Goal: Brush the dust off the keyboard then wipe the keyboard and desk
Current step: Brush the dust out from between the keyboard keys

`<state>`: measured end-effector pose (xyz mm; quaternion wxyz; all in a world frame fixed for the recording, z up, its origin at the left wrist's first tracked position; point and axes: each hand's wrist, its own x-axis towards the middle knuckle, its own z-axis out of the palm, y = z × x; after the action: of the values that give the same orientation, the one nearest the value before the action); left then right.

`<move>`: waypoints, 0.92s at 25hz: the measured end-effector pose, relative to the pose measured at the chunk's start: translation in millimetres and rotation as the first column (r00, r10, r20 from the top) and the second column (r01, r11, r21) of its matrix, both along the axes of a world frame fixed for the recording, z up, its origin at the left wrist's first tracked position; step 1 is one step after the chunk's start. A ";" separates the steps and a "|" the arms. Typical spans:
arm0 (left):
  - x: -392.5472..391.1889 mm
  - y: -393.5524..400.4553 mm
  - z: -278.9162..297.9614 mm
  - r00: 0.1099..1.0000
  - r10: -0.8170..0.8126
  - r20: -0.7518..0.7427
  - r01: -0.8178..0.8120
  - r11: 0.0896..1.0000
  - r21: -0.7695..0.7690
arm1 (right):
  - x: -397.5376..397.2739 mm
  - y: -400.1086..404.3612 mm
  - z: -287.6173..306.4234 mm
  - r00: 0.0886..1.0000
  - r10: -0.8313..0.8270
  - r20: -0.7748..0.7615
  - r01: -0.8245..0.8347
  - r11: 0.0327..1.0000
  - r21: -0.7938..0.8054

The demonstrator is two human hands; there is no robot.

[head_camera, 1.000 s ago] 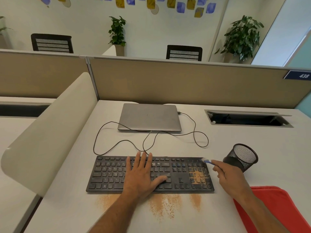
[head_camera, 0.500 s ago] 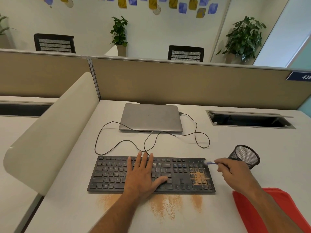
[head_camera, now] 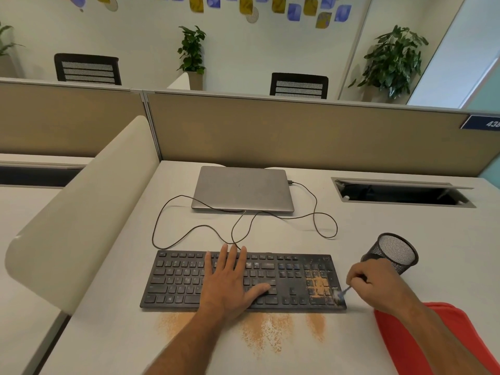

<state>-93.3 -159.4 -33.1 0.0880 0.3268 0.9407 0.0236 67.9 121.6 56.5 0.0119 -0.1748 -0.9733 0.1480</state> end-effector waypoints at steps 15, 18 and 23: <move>-0.1 -0.4 0.2 1.000 0.002 0.000 -0.002 1.000 0.007 | 14.9 -10.9 -0.4 0.996 0.069 0.056 -0.065 0.996 -0.066; 0.2 -0.2 0.0 1.000 0.003 -0.001 -0.003 1.000 0.002 | 19.5 -13.0 -0.6 0.994 0.015 -0.104 -0.024 0.996 -0.081; 1.0 -0.3 1.0 1.000 0.005 -0.006 -0.005 1.000 0.008 | 23.5 -12.4 -3.3 0.996 0.060 -0.062 -0.064 0.996 -0.060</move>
<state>-92.3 -159.8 -32.1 0.0838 0.3250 0.9416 0.0264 91.4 109.1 53.2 0.0310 -0.1402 -0.9725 0.1834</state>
